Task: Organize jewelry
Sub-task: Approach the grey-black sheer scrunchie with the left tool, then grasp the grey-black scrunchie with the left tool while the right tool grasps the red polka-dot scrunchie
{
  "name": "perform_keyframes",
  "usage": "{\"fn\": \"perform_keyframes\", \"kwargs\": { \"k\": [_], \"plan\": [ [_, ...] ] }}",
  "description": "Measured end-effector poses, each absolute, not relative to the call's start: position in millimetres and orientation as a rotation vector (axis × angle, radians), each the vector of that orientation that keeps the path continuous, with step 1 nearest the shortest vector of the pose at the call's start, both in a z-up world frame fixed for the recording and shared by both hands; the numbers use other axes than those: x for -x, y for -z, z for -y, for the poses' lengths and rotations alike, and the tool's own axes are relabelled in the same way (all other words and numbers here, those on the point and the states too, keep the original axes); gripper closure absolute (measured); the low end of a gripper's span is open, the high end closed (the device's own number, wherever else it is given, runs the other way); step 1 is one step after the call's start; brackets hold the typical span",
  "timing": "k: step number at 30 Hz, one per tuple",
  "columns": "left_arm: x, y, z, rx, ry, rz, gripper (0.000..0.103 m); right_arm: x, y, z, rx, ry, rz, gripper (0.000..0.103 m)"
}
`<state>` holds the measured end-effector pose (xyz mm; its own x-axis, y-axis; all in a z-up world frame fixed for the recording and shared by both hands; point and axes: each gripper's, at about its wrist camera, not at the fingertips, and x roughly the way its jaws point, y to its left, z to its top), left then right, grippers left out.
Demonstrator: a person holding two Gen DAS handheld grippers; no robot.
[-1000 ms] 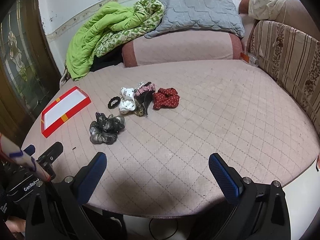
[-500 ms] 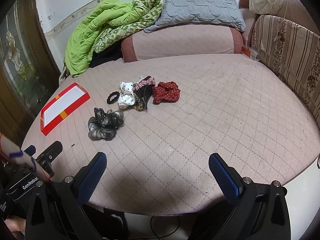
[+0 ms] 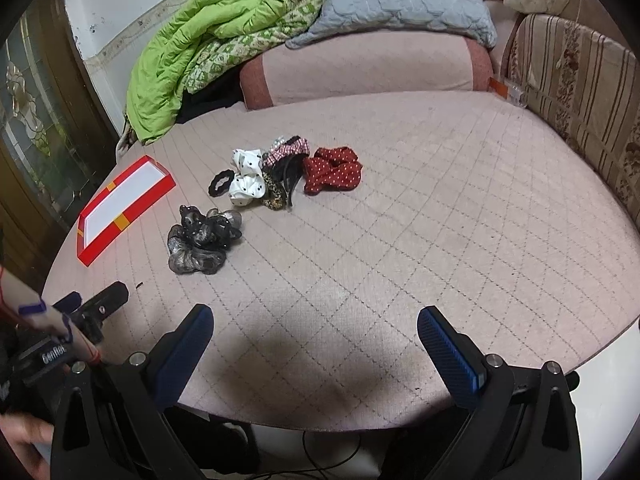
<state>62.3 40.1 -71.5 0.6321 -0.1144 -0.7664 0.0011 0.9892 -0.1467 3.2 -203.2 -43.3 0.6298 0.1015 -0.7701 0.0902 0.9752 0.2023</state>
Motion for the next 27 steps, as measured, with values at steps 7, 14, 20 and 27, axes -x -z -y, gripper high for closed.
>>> {"fn": "perform_keyframes", "kwargs": {
  "k": [7, 14, 20, 27],
  "plan": [
    [-112.0, 84.6, -55.9, 0.251, 0.198, -0.998, 0.014, -27.0, 41.0, 219.9, -0.277, -0.010, -0.903, 0.000],
    [-156.6, 93.1, -30.1, 0.191, 0.215, -1.108, 0.038, -27.6, 55.3, 224.5, -0.302, -0.007, -0.934, 0.000],
    [-188.4, 120.9, 10.1, 0.063, 0.245, -1.158, 0.038, -27.9, 57.0, 237.8, -0.332, 0.008, -0.942, 0.000],
    [-175.3, 120.9, 1.5, 0.058, 0.284, -1.056, 0.078, -59.7, 50.9, 242.7, -0.324, -0.043, -0.948, 0.000]
  ]
}}
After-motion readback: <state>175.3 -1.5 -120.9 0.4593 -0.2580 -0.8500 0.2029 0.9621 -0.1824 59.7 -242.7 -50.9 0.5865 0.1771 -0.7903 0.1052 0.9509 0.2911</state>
